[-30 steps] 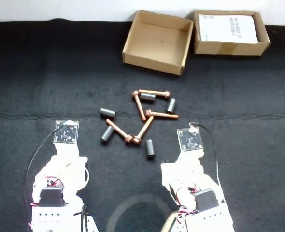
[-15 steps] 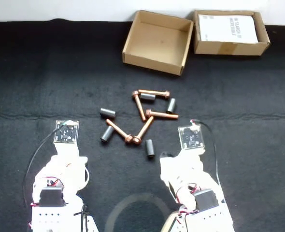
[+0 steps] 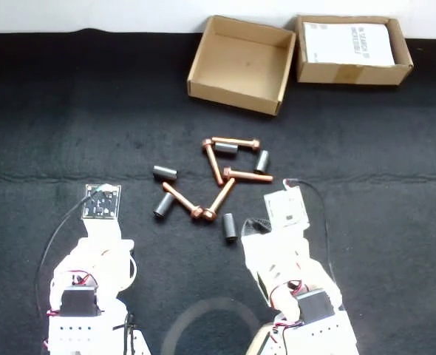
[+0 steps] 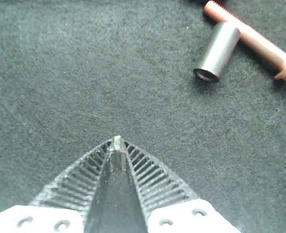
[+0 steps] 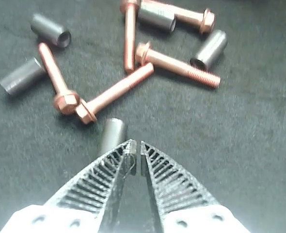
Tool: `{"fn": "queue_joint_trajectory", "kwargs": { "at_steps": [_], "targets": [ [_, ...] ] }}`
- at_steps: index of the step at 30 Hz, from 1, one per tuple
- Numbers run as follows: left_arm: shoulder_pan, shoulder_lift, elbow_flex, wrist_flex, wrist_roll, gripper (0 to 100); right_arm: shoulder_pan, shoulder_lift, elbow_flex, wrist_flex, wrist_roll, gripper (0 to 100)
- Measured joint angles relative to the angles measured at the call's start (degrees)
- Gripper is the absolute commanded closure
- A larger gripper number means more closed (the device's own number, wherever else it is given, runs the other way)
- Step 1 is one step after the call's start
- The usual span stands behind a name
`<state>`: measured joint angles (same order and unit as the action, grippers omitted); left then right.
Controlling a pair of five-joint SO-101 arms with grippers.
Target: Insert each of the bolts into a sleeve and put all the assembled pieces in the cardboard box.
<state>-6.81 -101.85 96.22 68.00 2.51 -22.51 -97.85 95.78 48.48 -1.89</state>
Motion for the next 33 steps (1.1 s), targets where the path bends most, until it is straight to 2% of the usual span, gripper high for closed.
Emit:
{"fn": "queue_joint_trajectory", "kwargs": {
  "at_steps": [23, 27, 33],
  "targets": [
    [1.1, 0.0, -0.2, -0.5, 0.0, 99, 0.0, 0.3, -21.2, 26.0, 0.0, 96.4],
    [1.1, 0.0, -0.3, -2.0, 0.0, 99, 0.0, 6.4, -26.7, 30.9, 0.0, 96.4],
    [-1.4, 0.0, -3.2, -1.1, 0.0, 99, 0.0, 26.0, -40.9, 37.8, 0.0, 96.4]
  ]
}}
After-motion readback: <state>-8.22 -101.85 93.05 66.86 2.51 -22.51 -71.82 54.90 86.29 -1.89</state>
